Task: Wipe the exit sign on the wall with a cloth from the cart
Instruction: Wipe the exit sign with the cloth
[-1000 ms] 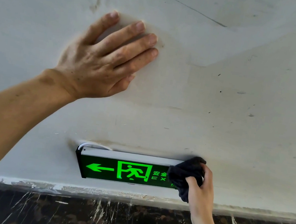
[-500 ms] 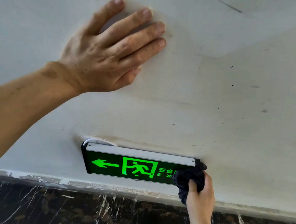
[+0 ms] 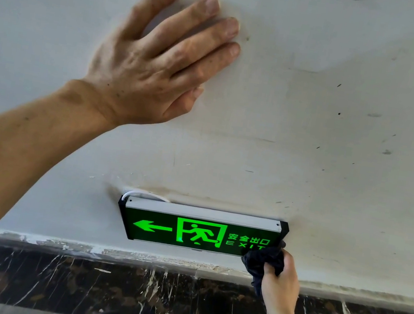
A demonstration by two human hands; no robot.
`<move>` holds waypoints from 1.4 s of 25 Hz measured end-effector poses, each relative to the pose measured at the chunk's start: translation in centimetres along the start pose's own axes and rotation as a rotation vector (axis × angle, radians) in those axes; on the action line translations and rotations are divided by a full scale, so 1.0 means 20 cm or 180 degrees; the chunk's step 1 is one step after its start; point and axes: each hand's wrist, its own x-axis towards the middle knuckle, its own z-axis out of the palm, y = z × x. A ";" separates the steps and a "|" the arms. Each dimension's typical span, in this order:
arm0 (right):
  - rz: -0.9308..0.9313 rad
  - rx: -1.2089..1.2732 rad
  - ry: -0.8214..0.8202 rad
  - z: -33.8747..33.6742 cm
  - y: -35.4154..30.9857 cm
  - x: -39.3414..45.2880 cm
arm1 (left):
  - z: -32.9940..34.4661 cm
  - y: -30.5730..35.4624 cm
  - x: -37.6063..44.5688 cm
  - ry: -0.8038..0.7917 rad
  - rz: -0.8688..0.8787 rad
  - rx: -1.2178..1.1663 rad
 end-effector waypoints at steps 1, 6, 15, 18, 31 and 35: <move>0.0029 -0.0001 -0.0038 0.00 0.01 0.00 | 0.00 0.00 0.00 0.0000 0.0008 0.0000; 0.0273 -0.0080 -0.0267 -0.02 0.02 0.02 | 0.00 -0.01 0.00 -0.0019 0.0004 -0.0009; 0.1444 0.0739 -0.0452 -0.05 0.15 -0.06 | -0.01 0.00 0.01 -0.0041 -0.0023 -0.0040; 0.2087 0.1870 -0.0393 0.01 0.12 -0.05 | -0.01 0.00 0.01 -0.0041 -0.0020 -0.0024; 0.2476 0.3372 -0.1059 0.26 -0.01 -0.09 | -0.01 0.01 0.01 -0.0008 -0.0041 -0.0060; 0.2596 0.3262 -0.1270 0.39 -0.06 -0.17 | -0.01 0.01 0.01 -0.0006 -0.0054 -0.0076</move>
